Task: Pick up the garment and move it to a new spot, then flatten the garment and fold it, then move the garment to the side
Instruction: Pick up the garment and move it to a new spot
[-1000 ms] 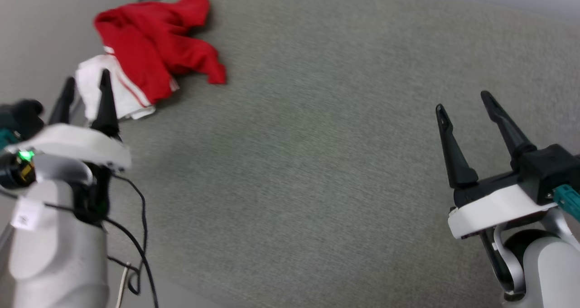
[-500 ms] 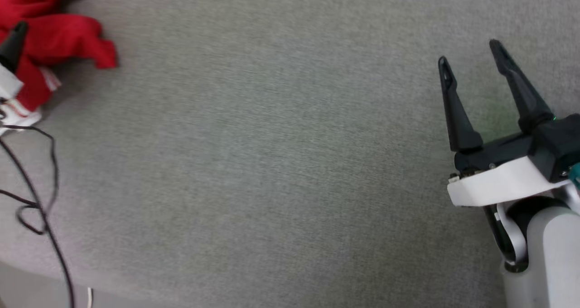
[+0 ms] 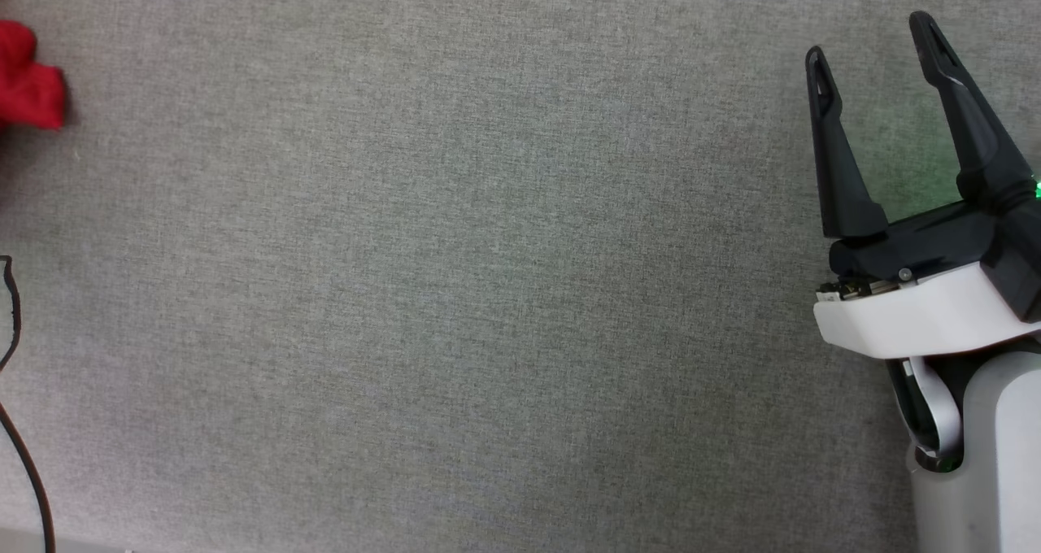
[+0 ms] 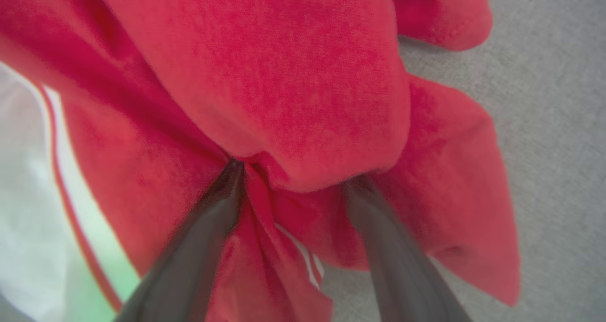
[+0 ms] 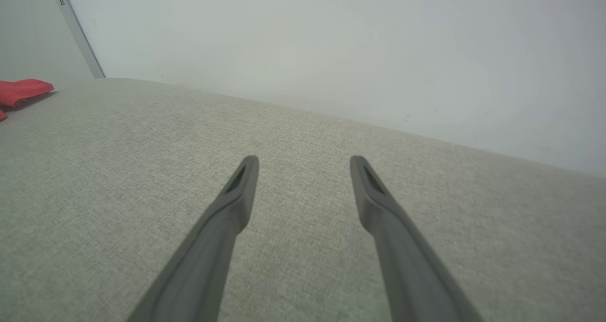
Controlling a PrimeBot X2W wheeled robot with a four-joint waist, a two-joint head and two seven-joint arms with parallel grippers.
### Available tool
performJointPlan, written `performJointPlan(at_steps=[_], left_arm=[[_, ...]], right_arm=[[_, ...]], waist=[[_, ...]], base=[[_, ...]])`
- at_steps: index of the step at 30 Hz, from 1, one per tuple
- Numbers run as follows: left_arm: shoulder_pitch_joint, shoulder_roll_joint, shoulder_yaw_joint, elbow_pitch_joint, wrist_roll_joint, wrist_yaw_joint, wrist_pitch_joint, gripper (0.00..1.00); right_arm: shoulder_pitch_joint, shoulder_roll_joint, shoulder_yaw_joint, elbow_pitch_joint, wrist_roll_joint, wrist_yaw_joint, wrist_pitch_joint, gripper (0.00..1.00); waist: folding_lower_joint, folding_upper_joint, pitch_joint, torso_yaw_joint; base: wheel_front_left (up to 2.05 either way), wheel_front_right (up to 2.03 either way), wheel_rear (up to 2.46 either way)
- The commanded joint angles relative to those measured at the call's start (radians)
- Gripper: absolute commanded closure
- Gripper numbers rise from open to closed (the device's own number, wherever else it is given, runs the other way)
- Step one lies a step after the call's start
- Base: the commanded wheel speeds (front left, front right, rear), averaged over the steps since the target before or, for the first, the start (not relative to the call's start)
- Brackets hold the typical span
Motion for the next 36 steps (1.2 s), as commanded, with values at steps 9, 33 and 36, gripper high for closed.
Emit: performJointPlan(at_steps=[9,33,36], left_arm=[[0.063,-0.019,-0.023,-0.025,0.021,0.026,-0.003,1.00],[0.300,-0.143,-0.080,-0.227,0.218,0.085,-0.683,1.00],[0.341,-0.183,-0.094,-0.262,0.207,0.075,-0.714,1.00]], right_arm=[[0.007,0.011,-0.016,0.012,-0.001,-0.001,-0.024,0.00],[0.248,0.028,-0.121,0.110,0.121,-0.001,-0.071,0.00],[0.272,0.028,-0.121,0.119,0.138,-0.001,-0.070,0.00]], waist=[[-0.0001,0.0000,-0.062,-0.004],[-0.0001,0.0000,-0.470,-0.014],[-0.0001,0.0000,-0.501,-0.039]], base=[[0.00,0.00,0.00],[0.00,0.00,0.00],[0.00,0.00,0.00]])
